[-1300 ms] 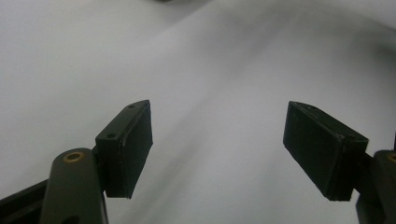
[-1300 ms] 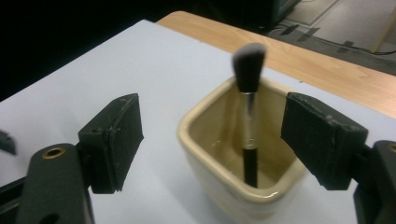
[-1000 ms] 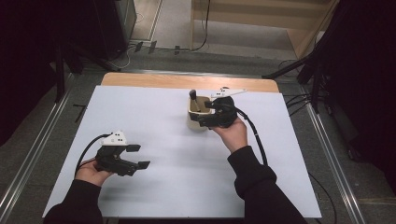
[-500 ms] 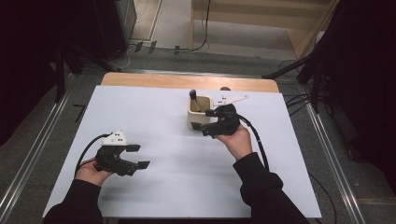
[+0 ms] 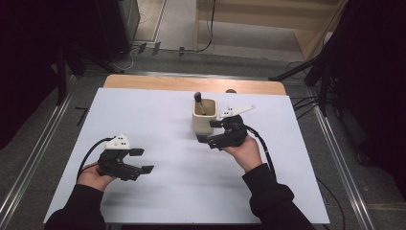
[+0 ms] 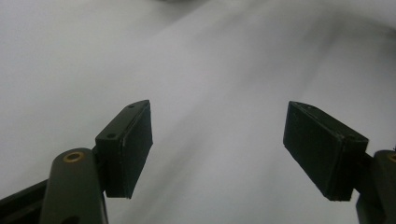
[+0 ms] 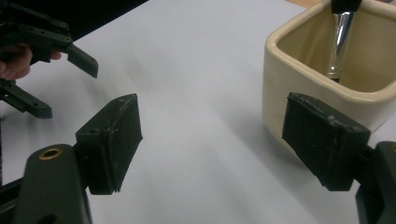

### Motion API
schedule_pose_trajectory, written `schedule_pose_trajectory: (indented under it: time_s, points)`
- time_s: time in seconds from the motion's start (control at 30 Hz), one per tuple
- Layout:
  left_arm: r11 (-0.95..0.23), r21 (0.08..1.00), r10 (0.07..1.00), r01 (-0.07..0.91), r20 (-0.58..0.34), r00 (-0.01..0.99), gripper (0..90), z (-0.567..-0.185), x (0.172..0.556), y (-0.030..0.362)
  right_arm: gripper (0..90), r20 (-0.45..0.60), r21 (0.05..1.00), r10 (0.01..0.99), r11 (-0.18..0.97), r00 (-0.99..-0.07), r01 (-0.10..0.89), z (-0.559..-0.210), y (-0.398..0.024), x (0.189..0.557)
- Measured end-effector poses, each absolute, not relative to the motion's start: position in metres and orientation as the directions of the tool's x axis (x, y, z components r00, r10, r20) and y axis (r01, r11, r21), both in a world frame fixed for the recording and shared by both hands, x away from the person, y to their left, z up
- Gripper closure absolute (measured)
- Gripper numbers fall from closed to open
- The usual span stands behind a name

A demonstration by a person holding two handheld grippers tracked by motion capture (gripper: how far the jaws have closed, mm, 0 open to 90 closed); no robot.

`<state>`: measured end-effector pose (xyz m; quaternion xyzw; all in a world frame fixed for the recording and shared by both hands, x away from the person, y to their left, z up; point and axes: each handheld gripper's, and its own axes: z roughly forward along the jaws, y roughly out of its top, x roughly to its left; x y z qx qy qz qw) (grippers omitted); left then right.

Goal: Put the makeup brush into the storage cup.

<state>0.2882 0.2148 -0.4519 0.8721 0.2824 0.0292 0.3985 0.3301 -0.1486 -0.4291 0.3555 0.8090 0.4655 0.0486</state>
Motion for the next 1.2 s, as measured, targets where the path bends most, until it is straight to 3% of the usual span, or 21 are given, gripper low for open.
schedule_pose_trajectory:
  time_s: [1.2]
  points:
    - [-0.522, 0.713, 0.513, 0.469, -0.177, 0.84, 24.6, -0.453, 0.29, 0.215, 21.5, 0.273, 0.762, 0.564, 0.368, -0.78, 0.533, -0.453, -0.166, 0.291]
